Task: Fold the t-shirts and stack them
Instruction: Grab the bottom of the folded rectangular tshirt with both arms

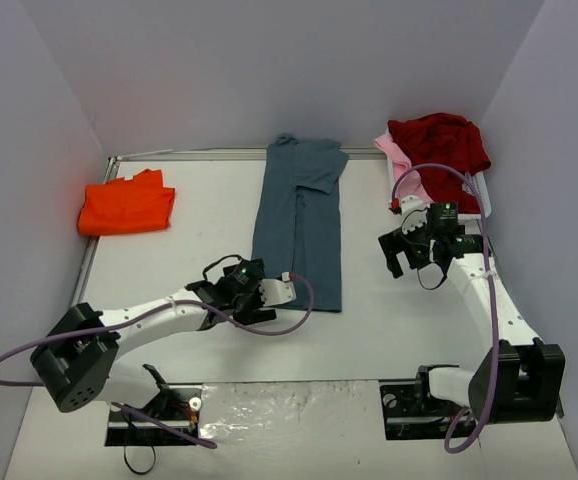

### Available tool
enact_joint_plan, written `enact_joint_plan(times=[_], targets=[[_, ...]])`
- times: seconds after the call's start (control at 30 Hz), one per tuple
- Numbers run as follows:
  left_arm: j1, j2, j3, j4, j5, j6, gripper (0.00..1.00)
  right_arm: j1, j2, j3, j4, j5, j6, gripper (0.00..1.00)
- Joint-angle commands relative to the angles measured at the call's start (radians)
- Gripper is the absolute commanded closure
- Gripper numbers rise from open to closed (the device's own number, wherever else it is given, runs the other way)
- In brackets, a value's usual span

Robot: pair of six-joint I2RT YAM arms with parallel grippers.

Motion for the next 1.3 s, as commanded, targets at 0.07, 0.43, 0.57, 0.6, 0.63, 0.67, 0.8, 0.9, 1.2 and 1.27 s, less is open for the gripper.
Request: enact_joint_plan(times=[0.07, 0.43, 0.57, 0.6, 0.63, 0.67, 0.8, 0.9, 1.2, 1.27], targets=[[-0.007, 0.016, 0.005, 0.041, -0.026, 0.020, 0.05, -0.004, 0.001, -0.005, 0.011, 0.018, 0.008, 0.00], [-0.007, 0.085, 0.005, 0.087, -0.049, 0.020, 0.07, -0.002, 0.010, -0.006, 0.014, 0.026, 0.008, 0.00], [-0.004, 0.100, 0.008, 0.089, -0.062, 0.012, 0.18, -0.004, 0.015, -0.005, 0.014, 0.027, 0.008, 0.00], [-0.004, 0.102, 0.008, 0.090, -0.062, 0.011, 0.22, -0.004, 0.016, -0.005, 0.014, 0.027, 0.008, 0.00], [-0.004, 0.104, 0.008, 0.092, -0.063, 0.011, 0.25, -0.004, 0.018, -0.005, 0.012, 0.029, 0.008, 0.00], [-0.004, 0.105, 0.007, 0.092, -0.063, 0.009, 0.27, -0.002, 0.016, -0.005, 0.012, 0.029, 0.008, 0.00], [0.002, 0.116, 0.007, 0.093, -0.065, 0.001, 0.45, -0.002, 0.018, -0.005, 0.014, 0.029, 0.008, 0.00], [0.008, 0.136, 0.019, 0.078, -0.062, -0.006, 0.57, -0.002, 0.021, -0.005, 0.012, 0.030, 0.008, 0.00], [0.013, 0.148, 0.034, 0.040, -0.029, -0.019, 0.74, -0.001, 0.027, -0.005, 0.012, 0.033, 0.008, 0.00], [0.014, 0.151, 0.039, 0.032, -0.026, -0.020, 0.75, -0.002, 0.025, -0.005, 0.012, 0.033, 0.008, 0.00]])
